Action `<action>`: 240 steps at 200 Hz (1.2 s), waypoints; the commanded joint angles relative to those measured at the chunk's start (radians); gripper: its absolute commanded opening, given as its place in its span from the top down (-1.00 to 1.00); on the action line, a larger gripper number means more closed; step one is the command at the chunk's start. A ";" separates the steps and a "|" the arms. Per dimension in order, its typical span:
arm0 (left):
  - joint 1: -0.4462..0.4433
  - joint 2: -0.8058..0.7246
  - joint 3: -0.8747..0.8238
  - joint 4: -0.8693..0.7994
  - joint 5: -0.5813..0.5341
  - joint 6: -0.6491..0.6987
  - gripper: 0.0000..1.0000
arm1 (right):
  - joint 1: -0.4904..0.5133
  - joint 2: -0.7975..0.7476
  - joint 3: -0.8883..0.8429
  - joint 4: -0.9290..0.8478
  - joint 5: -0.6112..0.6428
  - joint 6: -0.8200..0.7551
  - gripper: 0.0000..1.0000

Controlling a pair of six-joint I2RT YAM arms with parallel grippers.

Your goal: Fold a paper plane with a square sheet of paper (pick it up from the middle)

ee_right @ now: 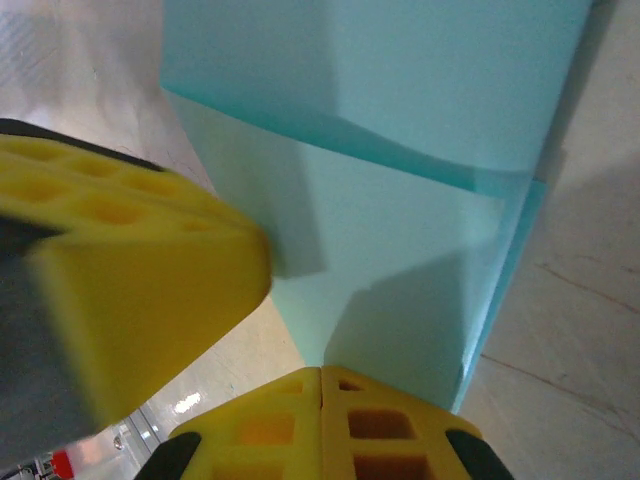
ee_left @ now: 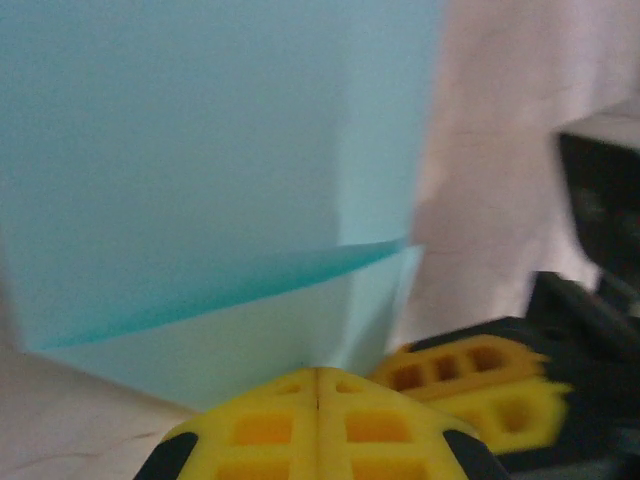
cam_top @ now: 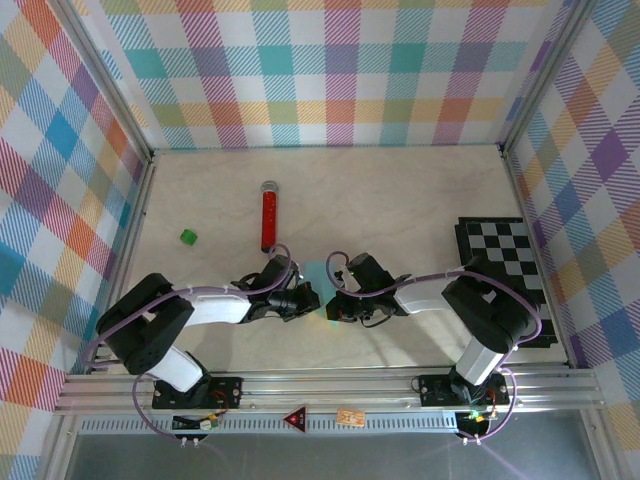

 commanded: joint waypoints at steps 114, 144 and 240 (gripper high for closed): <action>0.169 -0.028 -0.013 -0.117 -0.047 0.073 0.93 | 0.003 0.024 -0.048 -0.077 0.023 -0.019 1.00; 0.213 -0.041 -0.038 -0.107 -0.040 0.101 0.91 | 0.003 0.021 -0.050 -0.068 0.019 -0.018 1.00; 0.221 -0.150 0.000 -0.122 0.019 0.121 0.64 | -0.006 -0.217 -0.020 -0.151 0.130 -0.143 0.89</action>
